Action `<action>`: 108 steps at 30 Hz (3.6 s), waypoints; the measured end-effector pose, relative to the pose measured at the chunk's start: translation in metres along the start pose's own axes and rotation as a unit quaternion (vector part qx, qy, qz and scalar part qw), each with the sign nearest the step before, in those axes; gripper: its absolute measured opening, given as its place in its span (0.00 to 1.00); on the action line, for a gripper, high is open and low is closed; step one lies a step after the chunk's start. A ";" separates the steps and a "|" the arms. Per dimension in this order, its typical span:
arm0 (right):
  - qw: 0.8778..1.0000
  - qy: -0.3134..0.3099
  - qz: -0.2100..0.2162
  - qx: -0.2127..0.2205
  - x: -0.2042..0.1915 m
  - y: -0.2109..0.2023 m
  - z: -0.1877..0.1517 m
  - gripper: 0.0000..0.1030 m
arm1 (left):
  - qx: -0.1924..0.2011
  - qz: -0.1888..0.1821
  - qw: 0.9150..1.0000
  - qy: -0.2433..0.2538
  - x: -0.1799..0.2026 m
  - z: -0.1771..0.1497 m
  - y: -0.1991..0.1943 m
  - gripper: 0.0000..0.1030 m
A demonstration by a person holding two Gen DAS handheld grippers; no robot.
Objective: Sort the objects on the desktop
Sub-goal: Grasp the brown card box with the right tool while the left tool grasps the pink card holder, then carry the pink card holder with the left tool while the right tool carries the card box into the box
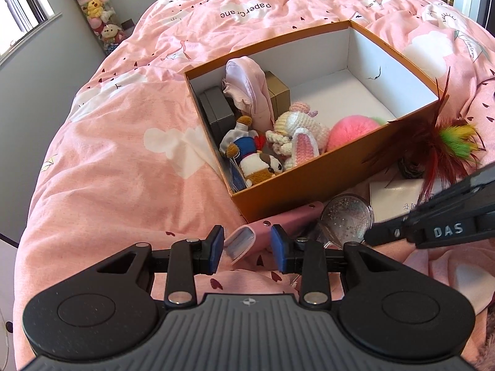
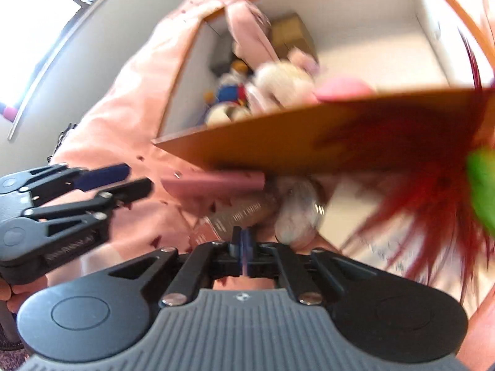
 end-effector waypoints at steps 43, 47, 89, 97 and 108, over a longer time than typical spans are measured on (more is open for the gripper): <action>0.996 0.080 0.000 -0.033 0.005 0.009 0.021 0.35 | -0.031 -0.013 0.975 0.221 0.016 -0.017 0.066 0.42; 0.996 0.079 -0.012 -0.042 0.008 0.023 0.019 0.38 | -0.026 0.000 0.972 0.232 0.019 -0.019 0.065 0.40; 0.998 -0.008 -0.012 0.068 0.004 -0.051 0.030 0.24 | 0.007 -0.125 0.992 0.020 0.026 0.019 -0.018 0.18; 0.992 -0.017 0.013 0.127 0.000 -0.109 0.043 0.24 | 0.025 -0.165 0.985 -0.036 0.016 0.047 -0.047 0.18; 0.978 -0.027 0.001 0.207 0.003 -0.161 0.081 0.23 | 0.082 -0.180 0.976 -0.091 0.005 0.108 -0.060 0.18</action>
Point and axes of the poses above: each gripper's, at about its wrist camera, not at the fingertips, and y roughly the way its jaws point, x to its right, z to its top, the point moved 6 cm from there along y, roughly the way its jaws point, and after that the axes turned 1 degree about -x, right-handed, at the moved point
